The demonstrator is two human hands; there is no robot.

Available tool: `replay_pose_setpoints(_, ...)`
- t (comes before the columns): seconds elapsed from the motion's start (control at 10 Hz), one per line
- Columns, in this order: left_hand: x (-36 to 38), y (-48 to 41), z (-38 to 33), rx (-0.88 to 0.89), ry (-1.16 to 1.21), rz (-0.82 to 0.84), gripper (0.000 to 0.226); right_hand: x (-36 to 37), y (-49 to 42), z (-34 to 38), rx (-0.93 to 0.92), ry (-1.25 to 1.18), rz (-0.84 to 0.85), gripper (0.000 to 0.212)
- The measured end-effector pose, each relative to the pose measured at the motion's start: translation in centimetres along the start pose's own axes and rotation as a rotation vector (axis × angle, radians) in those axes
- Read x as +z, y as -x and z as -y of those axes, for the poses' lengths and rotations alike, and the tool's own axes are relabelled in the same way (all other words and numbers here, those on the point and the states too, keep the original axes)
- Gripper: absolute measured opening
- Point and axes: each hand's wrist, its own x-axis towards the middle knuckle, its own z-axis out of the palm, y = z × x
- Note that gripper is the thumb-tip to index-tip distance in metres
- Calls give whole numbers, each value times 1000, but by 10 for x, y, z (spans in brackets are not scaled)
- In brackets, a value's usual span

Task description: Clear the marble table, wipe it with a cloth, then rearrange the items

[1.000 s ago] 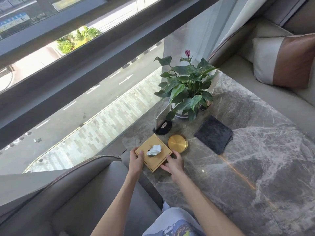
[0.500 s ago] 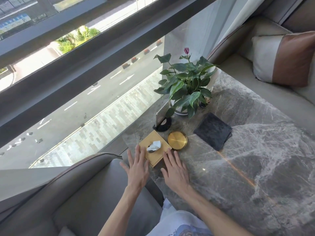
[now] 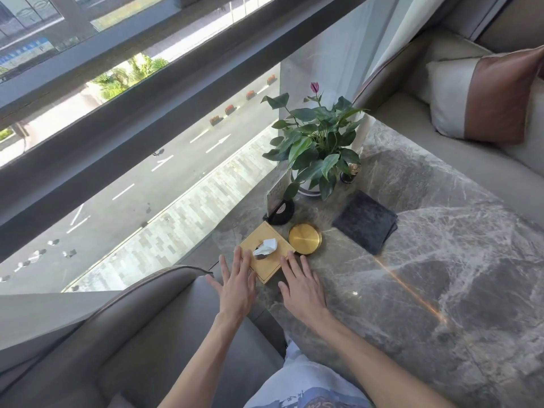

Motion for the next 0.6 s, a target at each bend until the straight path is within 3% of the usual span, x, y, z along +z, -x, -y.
replay_pose_setpoints(0.4, -15, -1, -15, -18, -44, -50, 48, -17, -5, 1, -65, -70, -56, 59)
replay_pose_setpoints(0.6, -14, 12, -47, 136, -156, -322, 19, -30, 21, -32, -60, -226, -346, 27)
